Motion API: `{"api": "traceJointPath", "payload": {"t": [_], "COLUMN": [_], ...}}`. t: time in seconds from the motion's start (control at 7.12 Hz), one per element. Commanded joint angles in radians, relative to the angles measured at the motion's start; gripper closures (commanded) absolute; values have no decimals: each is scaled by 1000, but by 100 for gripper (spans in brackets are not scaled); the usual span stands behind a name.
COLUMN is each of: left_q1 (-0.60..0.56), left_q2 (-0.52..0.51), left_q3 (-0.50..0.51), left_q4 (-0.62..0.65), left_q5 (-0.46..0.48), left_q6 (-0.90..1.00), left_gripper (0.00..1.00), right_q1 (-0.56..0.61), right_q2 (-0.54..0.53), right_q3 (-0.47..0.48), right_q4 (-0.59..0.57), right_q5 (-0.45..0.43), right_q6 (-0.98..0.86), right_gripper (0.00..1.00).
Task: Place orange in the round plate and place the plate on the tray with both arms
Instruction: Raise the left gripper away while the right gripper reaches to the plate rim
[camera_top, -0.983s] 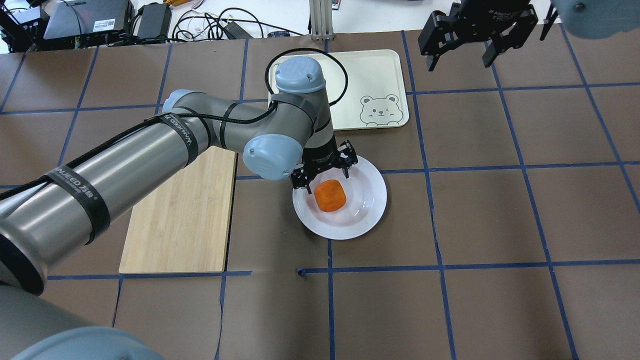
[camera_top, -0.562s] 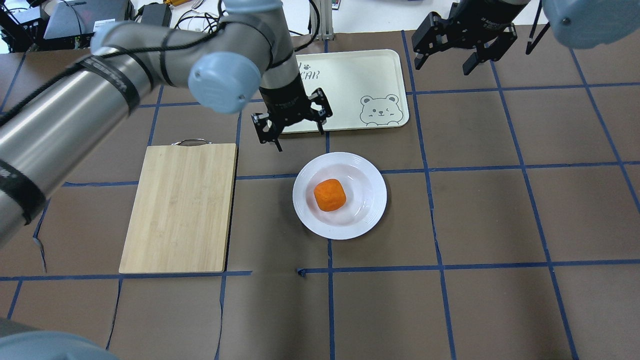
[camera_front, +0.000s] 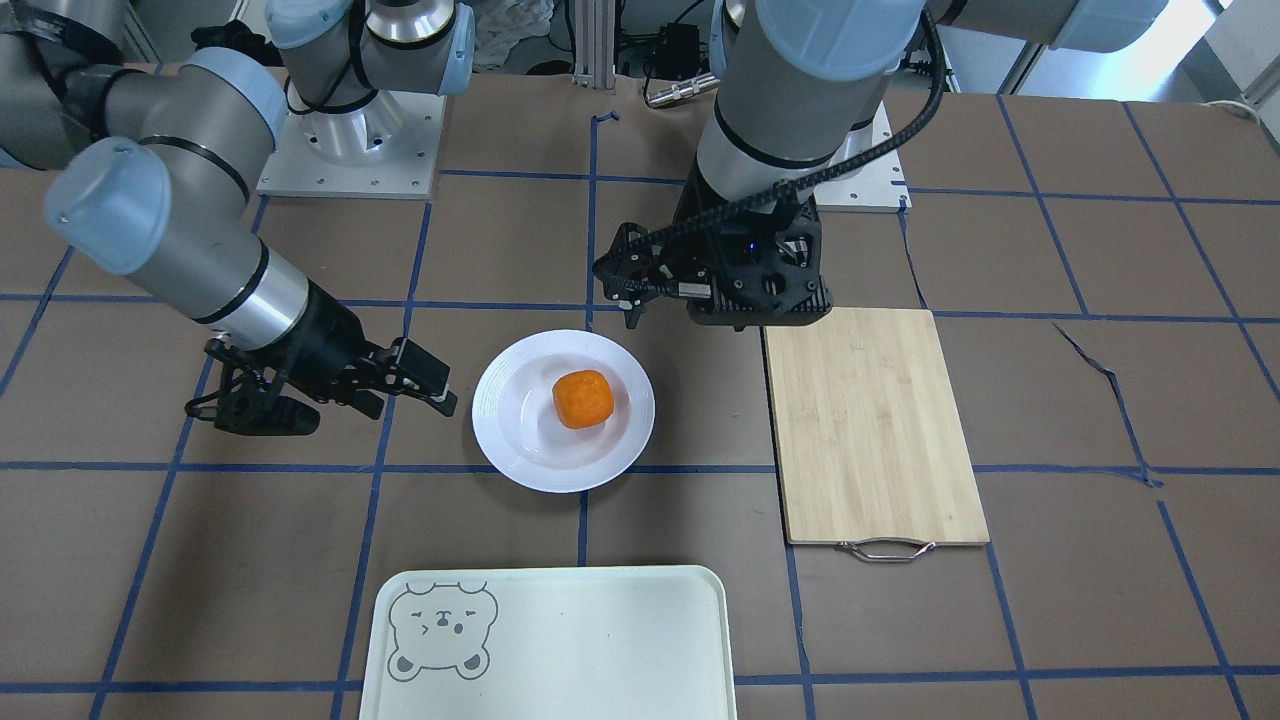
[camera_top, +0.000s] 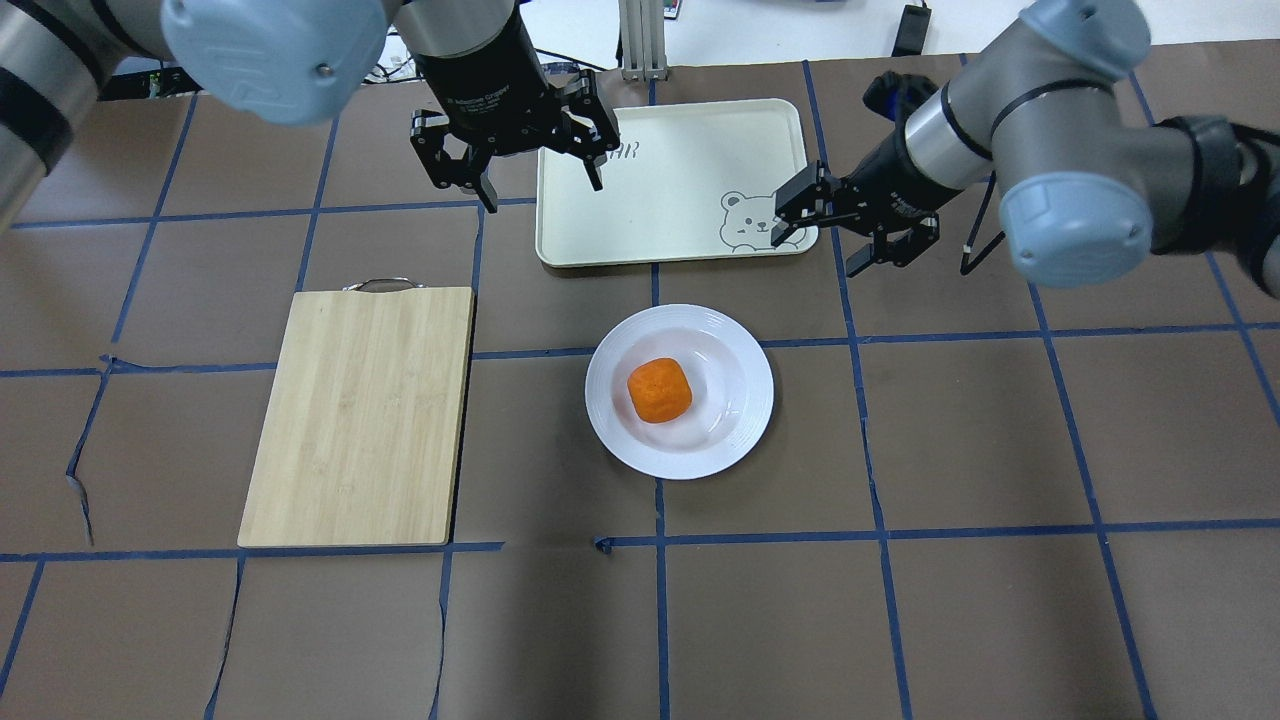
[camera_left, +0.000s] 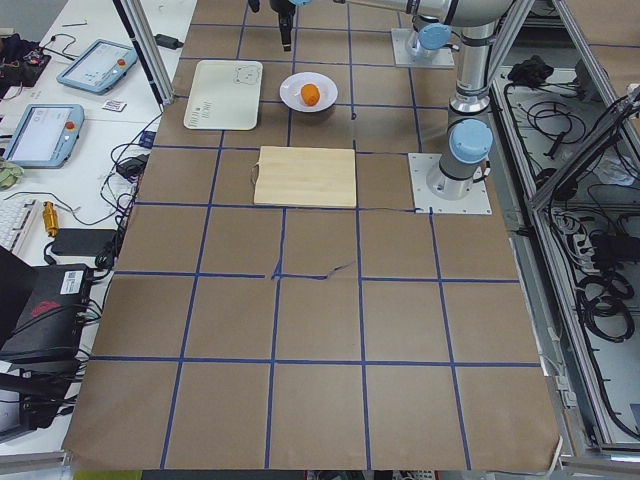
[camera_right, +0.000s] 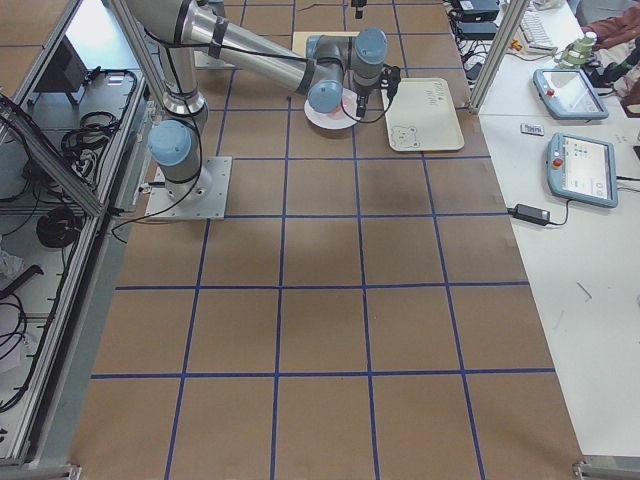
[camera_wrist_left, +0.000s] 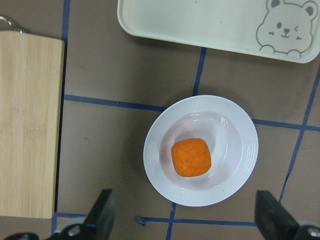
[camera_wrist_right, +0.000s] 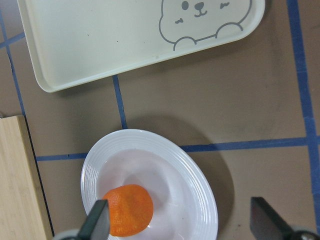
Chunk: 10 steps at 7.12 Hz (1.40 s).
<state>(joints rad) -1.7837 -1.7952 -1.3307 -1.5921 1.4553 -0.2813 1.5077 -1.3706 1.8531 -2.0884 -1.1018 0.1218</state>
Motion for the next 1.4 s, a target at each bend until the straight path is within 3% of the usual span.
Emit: {"api": "traceJointPath", "payload": {"t": [0.0,0.14,0.28,0.7,0.98,1.26], "left_q1": [6,33,67,92,93,93], "left_q2": [84,124,143,162,163,165], "left_q3": [-103,-131,-148,-162,-163,-163], "left_q4": [17,18,20,93,93,93], "left_q5": [60,98,106,115,115,117], "left_q6": [40,45,57,68,68,68], "left_gripper": [0,0,0,0,0,0], "right_q1": [37,34,35,52,54,110], "right_q2": [33,72,108,120,119,120], "right_q3": [165,219,239,317,374,376], "right_q4": [-297,-452,-523,-526,-602,-608], "right_q5": [16,17,25,36,37,30], "right_q6": [15,31,114,148,151,150], "right_gripper": [0,0,0,0,0,0]}}
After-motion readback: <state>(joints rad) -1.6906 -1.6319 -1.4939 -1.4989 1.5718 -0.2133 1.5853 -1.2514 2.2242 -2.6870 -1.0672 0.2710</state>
